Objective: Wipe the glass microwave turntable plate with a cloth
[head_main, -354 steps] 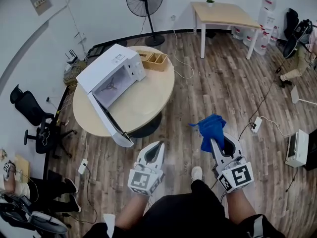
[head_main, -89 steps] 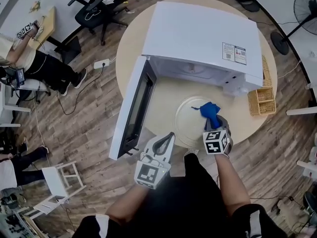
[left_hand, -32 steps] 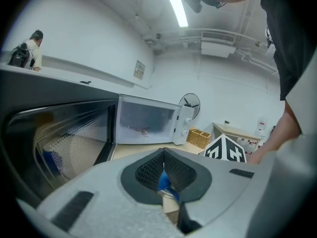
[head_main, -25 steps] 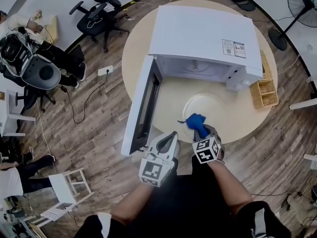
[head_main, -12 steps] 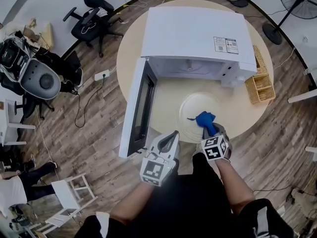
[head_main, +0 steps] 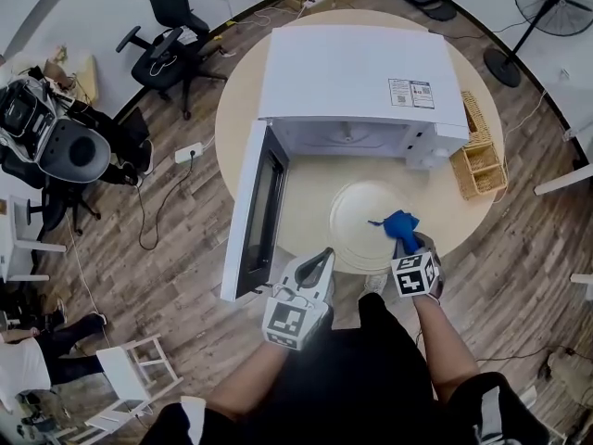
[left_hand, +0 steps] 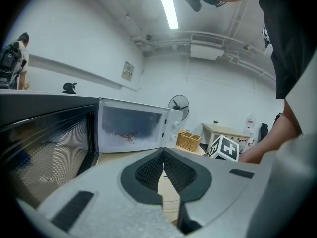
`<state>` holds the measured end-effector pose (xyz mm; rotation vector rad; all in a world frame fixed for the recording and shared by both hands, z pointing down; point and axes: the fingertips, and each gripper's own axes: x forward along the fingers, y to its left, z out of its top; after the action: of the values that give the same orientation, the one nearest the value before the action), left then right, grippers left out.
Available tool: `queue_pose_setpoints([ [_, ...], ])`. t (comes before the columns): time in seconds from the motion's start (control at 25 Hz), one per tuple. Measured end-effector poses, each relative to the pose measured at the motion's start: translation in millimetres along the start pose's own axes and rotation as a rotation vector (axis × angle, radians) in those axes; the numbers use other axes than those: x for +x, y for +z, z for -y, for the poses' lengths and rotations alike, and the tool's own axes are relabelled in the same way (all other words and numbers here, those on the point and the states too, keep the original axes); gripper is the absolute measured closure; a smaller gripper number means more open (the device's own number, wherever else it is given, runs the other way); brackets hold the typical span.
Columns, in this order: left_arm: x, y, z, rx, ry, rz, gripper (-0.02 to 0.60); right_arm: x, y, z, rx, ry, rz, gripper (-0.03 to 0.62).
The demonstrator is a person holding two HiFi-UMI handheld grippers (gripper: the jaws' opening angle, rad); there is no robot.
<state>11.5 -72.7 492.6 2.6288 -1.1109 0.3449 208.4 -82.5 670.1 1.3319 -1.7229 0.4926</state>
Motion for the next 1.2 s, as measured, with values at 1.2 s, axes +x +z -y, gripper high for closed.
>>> queue_pose_setpoints([
  [1.2,19,97,-12,0.064,0.043,0.167,0.575,-175,177,67,0.135,0.045,0.739,0.514],
])
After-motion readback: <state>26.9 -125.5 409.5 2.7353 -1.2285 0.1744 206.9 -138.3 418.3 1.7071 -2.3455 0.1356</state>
